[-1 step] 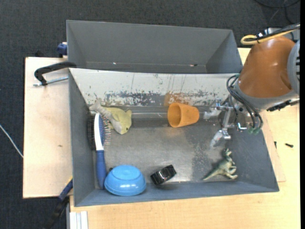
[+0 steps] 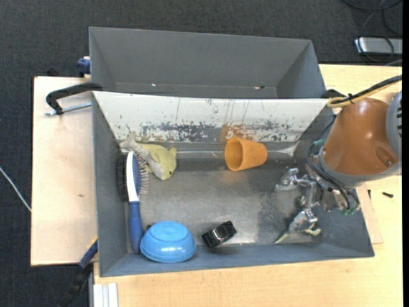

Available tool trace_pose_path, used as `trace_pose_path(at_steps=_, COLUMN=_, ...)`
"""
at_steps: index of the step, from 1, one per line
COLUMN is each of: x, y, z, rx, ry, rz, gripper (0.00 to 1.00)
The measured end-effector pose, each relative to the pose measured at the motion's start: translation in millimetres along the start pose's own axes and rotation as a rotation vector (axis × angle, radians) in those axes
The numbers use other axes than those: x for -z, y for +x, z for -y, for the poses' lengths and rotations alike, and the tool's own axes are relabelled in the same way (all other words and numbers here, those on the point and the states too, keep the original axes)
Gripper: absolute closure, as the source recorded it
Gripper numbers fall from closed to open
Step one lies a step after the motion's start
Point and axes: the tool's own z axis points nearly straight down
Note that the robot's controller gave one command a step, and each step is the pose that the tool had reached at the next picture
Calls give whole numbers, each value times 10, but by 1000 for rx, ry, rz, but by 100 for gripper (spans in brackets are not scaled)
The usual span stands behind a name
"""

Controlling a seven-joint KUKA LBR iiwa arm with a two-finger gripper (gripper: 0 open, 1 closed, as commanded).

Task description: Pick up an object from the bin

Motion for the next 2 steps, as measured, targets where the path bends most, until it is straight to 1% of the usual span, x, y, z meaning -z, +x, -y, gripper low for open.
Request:
trace_pose_path(at_steps=1, x=-59, y=75, z=78, rx=178, ry=-2, rz=9, gripper=0)
trace_pose_path(at_steps=2, x=547, y=-118, z=151, rx=452, ry=11, rz=15, gripper=0)
